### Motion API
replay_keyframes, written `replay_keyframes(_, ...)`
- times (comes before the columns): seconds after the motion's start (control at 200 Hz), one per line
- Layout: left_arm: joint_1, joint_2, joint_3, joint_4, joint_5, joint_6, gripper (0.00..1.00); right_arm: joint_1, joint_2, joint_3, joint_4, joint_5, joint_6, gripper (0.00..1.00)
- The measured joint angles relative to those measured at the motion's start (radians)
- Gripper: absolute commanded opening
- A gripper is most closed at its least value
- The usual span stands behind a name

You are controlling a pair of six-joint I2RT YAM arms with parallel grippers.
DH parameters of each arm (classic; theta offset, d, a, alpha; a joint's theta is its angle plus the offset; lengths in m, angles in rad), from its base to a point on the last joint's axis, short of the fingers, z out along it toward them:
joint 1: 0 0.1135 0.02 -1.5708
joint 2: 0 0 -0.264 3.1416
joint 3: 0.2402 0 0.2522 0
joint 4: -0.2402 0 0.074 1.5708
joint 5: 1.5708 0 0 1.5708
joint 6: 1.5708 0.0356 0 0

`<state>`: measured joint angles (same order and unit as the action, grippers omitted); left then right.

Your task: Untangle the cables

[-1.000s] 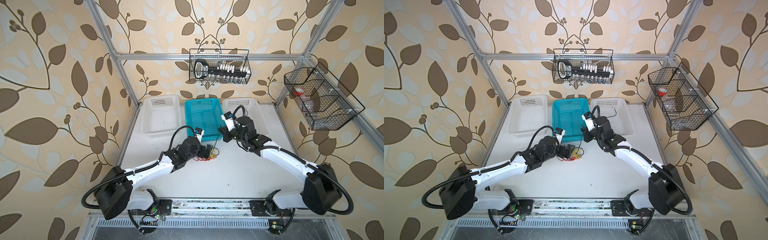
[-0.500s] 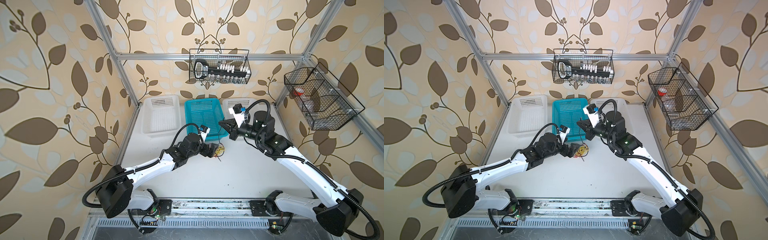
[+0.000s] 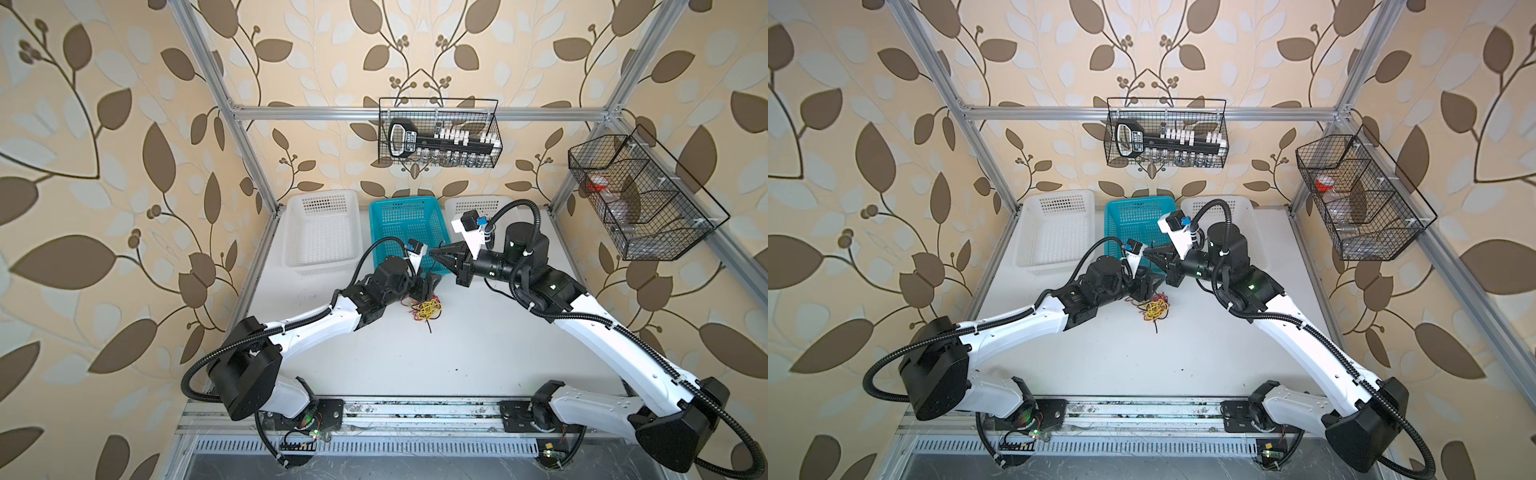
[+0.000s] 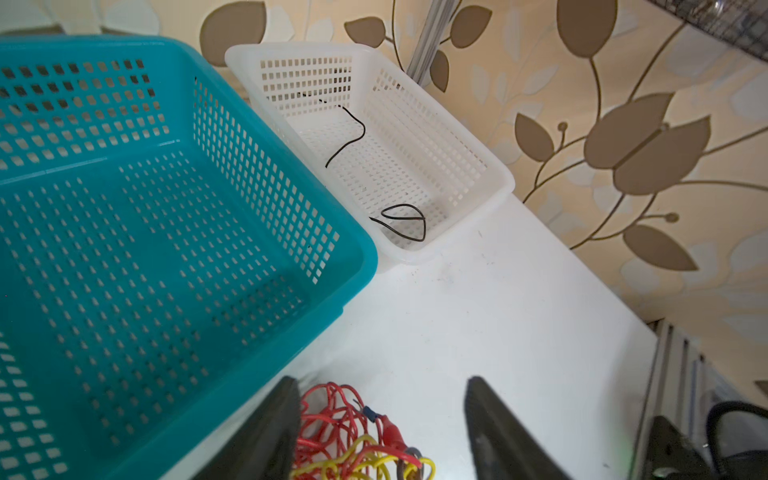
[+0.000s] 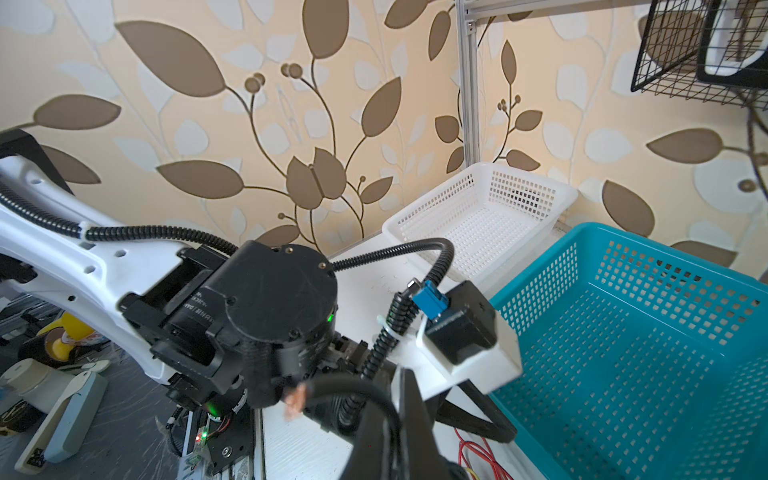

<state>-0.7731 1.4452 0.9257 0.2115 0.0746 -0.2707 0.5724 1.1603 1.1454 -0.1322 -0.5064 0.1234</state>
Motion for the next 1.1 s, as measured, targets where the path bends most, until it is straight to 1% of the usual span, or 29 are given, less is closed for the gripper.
replay_keyframes(0.03,0.0,0.01,0.011,0.0,0.003,-0.004,0.18,0.0,-0.002,0.0,0.0,0.004,0.0,0.0)
replay_keyframes(0.065,0.0,0.021,0.021,0.001,0.005,-0.004,0.0,0.0,-0.005,0.0,0.0,0.016,0.0,0.0)
replay_keyframes(0.07,0.0,0.022,0.021,0.001,0.005,-0.001,0.0,0.0,-0.005,0.0,-0.001,0.02,0.0,0.0)
replay_keyframes(0.21,0.0,0.034,0.037,-0.022,0.003,0.001,0.0,0.002,-0.007,0.0,-0.018,0.128,0.0,0.0)
replay_keyframes(0.285,0.0,0.034,0.048,-0.046,0.0,0.001,0.0,0.002,-0.007,-0.007,-0.024,0.19,0.0,0.09)
replay_keyframes(0.36,0.0,0.034,0.061,-0.069,-0.003,0.002,0.0,0.001,-0.008,-0.035,-0.026,0.245,0.004,0.21)
replay_keyframes(0.445,0.0,0.034,0.08,-0.089,-0.005,0.001,0.0,-0.003,-0.011,-0.097,-0.024,0.283,-0.005,0.3)
replay_keyframes(0.55,0.0,0.034,0.111,-0.114,-0.008,0.001,0.0,-0.012,-0.02,-0.202,-0.018,0.298,-0.008,0.37)
replay_keyframes(0.715,0.0,0.034,0.169,-0.166,-0.015,-0.002,0.0,-0.017,-0.064,-0.383,0.052,0.293,-0.015,0.4)
replay_keyframes(0.815,0.0,0.034,0.202,-0.187,-0.011,-0.003,0.0,-0.016,-0.067,-0.449,0.116,0.28,-0.01,0.4)
replay_keyframes(1.005,0.0,0.034,0.224,-0.203,0.027,-0.005,0.0,0.009,-0.04,-0.467,0.23,0.27,0.007,0.4)
replay_keyframes(1.1,0.0,0.035,0.224,-0.203,0.055,-0.011,0.0,0.017,-0.016,-0.465,0.285,0.269,0.016,0.39)
